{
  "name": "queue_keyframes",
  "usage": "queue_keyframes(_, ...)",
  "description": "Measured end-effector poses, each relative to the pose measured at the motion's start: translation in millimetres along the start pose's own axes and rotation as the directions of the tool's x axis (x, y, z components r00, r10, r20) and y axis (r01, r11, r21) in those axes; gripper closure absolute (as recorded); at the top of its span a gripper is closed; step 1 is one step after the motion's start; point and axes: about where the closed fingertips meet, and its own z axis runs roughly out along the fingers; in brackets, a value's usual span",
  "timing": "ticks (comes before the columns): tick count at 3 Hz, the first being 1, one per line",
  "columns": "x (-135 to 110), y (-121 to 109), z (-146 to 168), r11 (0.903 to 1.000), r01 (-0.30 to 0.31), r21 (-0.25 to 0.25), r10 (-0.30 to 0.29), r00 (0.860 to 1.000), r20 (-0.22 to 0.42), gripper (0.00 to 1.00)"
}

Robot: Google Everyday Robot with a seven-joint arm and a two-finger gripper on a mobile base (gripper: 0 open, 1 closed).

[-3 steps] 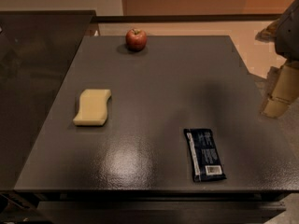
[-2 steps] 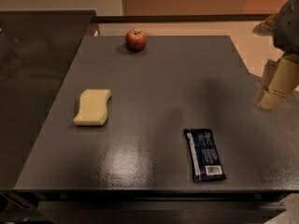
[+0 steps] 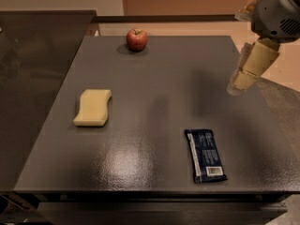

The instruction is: Move apple near sponge

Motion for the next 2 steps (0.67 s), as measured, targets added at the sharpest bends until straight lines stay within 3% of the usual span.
queue_keyframes(2,-45,-43,46,0.9998,-0.019,0.005,0.018,0.993,0.118,0.00)
